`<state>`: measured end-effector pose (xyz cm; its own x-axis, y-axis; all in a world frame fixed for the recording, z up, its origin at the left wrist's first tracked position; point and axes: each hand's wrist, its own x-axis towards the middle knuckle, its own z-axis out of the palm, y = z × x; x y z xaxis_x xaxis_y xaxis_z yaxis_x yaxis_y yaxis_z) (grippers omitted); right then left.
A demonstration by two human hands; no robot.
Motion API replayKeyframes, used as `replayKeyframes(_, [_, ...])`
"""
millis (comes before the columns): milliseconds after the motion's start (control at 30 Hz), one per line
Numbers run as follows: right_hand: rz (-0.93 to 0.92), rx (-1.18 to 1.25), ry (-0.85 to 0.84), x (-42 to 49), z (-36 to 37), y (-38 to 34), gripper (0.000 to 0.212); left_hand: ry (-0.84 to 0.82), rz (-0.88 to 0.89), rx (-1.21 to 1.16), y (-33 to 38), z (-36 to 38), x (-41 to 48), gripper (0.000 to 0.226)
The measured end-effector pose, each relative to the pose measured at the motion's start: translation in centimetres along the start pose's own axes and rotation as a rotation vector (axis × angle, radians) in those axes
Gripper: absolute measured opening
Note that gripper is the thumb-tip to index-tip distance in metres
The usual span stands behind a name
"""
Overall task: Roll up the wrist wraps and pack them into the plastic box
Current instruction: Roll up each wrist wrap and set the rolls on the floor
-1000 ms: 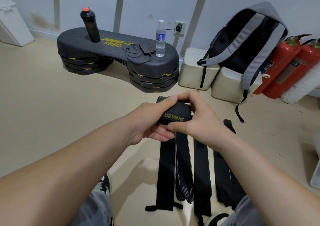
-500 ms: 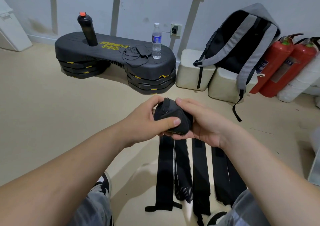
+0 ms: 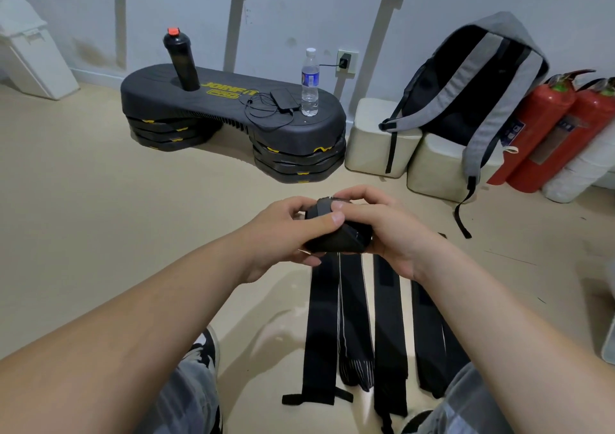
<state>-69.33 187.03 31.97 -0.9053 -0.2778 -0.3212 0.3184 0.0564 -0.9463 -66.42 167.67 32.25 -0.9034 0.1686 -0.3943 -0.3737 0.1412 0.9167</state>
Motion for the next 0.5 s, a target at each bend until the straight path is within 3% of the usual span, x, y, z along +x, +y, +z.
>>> replayKeyframes(67, [-0.017, -0.002, -0.002, 0.1, 0.1, -0.1, 0.007, -0.02, 0.012, -0.089, -0.3, 0.1, -0.4, 0.045])
replayKeyframes(133, [-0.013, -0.022, -0.01, -0.1, 0.0, 0.0, 0.01, 0.041, 0.094, -0.007, -1.1, 0.4, -0.9, 0.053])
replayKeyframes(233, [0.013, -0.251, 0.018, -1.1, -0.5, 1.2, 0.009, 0.175, 0.338, 0.598, -2.2, 1.0, -2.2, 0.07])
replayKeyframes(300, [0.036, -0.383, 0.042, -1.9, -0.7, 2.0, 0.018, 0.122, 0.45, 0.776, -2.8, 1.6, -2.6, 0.075])
replayKeyframes(500, [0.215, -0.206, 0.038, -3.8, -1.6, 4.5, 0.033, 0.068, 0.291, 0.662, -4.4, 3.7, -2.0, 0.09])
